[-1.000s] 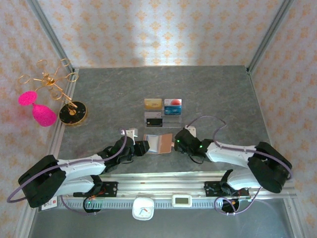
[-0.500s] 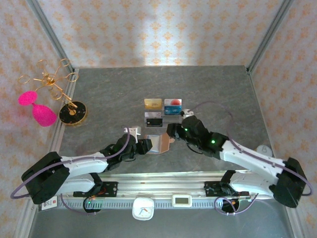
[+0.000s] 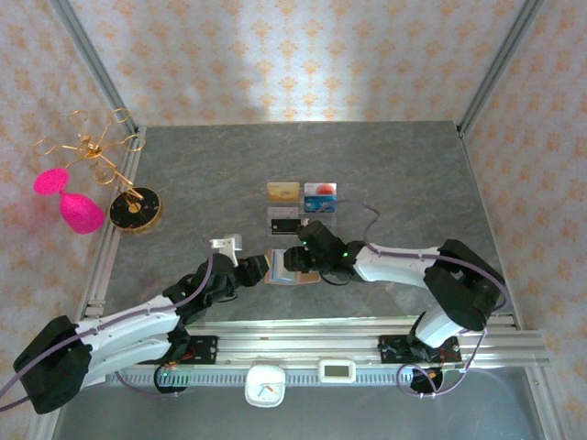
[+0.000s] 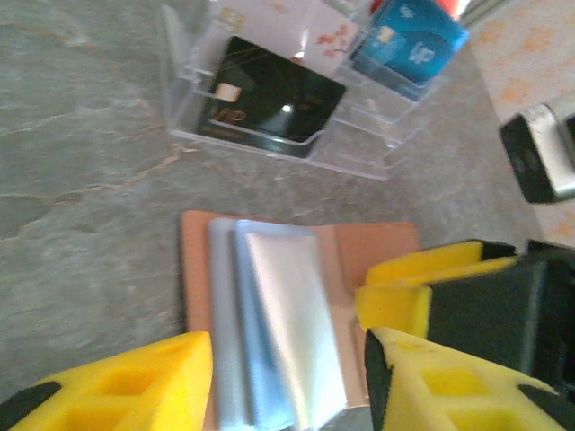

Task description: Take the credit cards out of the card holder

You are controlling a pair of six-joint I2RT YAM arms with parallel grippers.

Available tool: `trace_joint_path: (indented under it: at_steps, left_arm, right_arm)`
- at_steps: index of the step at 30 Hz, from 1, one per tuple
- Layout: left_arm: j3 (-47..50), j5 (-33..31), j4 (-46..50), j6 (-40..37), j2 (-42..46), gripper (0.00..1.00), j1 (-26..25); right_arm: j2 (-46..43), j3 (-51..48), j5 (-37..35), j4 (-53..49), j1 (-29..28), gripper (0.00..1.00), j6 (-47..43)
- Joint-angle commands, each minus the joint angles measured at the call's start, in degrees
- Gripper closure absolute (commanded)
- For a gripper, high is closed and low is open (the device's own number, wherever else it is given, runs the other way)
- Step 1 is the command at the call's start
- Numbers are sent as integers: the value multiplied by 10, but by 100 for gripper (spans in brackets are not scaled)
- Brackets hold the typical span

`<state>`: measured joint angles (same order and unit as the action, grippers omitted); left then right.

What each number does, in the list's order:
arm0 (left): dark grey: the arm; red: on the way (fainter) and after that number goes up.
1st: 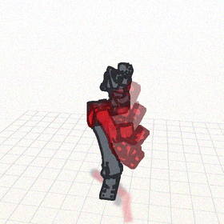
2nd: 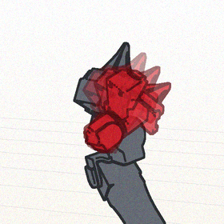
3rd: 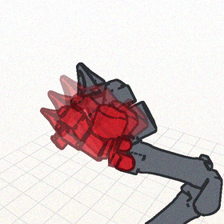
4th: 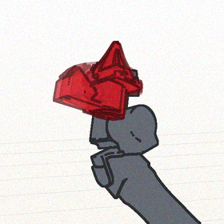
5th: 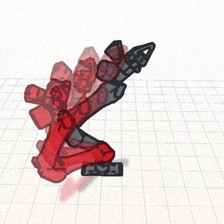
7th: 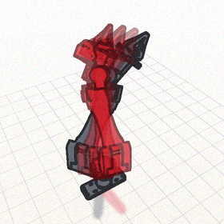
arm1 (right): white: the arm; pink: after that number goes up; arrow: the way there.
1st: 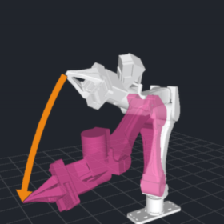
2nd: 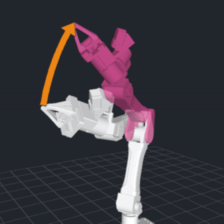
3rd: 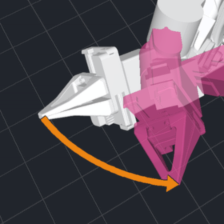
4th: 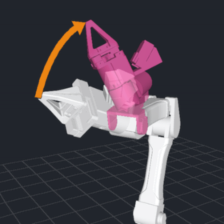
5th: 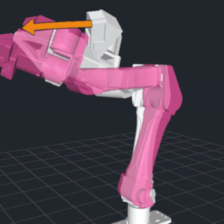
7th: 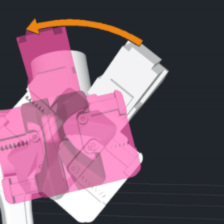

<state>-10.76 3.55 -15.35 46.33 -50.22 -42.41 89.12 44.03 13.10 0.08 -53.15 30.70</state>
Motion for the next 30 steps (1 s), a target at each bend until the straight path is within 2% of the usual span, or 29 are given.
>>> trace_joint_path:
  at_steps: [1, 2, 3, 9, 14, 19, 25, 28, 30]
  left_arm:
    - [-1, -29, 57, -11, 35, 47, 8]
    - [-3, -34, 70, -14, 49, 44, 9]
    - [-6, -38, 83, -15, 65, 42, 8]
    - [-15, -69, 134, -22, 130, 32, 9]
    - [-15, -74, 153, -28, 150, 31, 10]
    - [-6, -70, 150, -26, 158, 31, 10]
    - [7, -57, 130, -20, 153, 32, 11]
    - [13, -45, 113, -19, 139, 32, 11]
    - [15, -34, 95, -19, 127, 34, 12]
  right_arm:
    - [8, 21, -57, -17, -24, 43, -22]
    - [13, 32, -69, -23, -32, 32, -24]
    - [18, 44, -84, -34, -38, 29, -25]
    - [75, 91, -151, -74, -64, 19, -12]
    - [120, 127, -199, -110, -89, 19, -23]
    - [147, 134, -199, -120, -100, 21, -28]
    - [147, 114, -194, -110, -102, 33, -21]
    - [140, 104, -191, -103, -102, 35, -18]
    - [129, 94, -182, -90, -102, 41, -17]
